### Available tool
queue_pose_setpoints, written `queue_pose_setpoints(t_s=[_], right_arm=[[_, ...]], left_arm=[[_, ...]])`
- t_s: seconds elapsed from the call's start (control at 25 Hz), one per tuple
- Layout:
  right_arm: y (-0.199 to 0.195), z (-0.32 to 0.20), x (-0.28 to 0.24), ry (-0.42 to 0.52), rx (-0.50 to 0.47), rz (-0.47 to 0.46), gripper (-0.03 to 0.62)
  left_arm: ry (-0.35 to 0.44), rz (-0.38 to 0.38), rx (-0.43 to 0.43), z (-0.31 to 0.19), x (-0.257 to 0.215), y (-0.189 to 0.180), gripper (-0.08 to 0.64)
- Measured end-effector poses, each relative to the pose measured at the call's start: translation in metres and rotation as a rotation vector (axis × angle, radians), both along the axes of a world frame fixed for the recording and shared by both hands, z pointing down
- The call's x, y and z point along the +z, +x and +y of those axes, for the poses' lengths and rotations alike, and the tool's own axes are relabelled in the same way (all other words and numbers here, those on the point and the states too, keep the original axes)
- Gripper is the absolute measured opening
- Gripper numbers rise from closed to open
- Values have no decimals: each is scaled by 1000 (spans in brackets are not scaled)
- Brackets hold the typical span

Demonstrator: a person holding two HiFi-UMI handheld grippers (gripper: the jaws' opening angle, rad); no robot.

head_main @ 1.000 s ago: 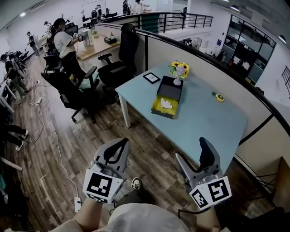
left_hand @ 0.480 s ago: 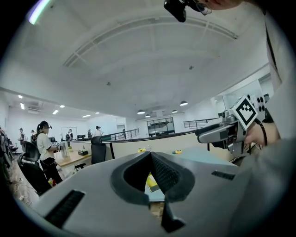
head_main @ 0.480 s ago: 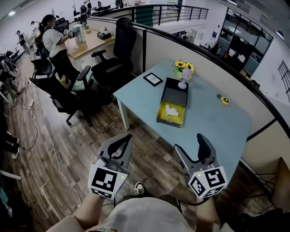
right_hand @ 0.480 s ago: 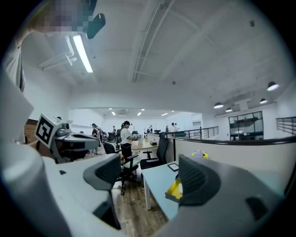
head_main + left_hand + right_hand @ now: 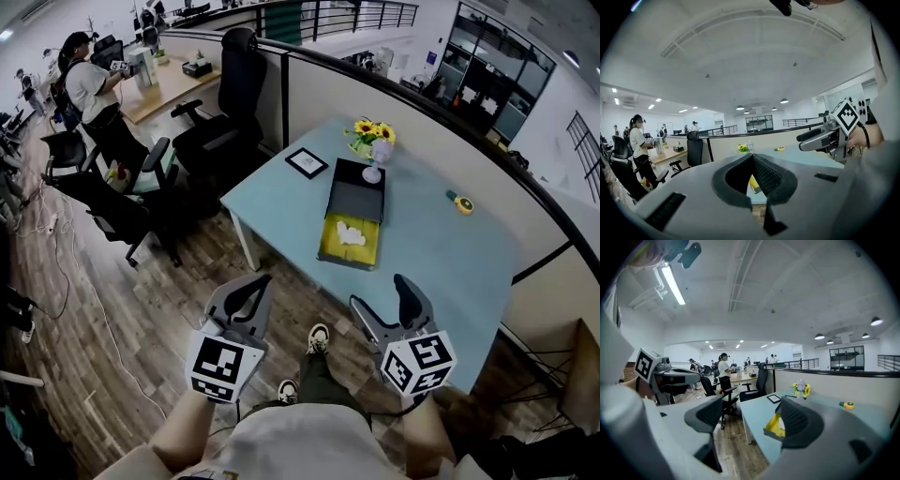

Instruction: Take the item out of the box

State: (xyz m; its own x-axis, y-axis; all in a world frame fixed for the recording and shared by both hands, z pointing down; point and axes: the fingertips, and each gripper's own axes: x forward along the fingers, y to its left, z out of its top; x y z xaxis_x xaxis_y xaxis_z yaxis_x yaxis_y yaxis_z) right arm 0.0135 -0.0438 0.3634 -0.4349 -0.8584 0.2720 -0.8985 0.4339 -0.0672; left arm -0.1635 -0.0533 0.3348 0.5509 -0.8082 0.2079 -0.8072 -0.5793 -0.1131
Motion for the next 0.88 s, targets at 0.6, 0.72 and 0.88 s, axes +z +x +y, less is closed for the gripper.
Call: queue_pose_setpoints(t_s=[0.6, 0.72, 0.88], right_arm=[[30, -179, 82, -160, -34, 94, 394], [41, -213, 107, -212, -45, 88, 394], [52, -251, 144, -290, -58, 80, 396]], left_arm=[[-113, -66, -13, -171, 46, 33, 5], [-148, -91, -18, -205, 64, 45, 5], [-187, -123, -18, -249, 86, 59, 5]])
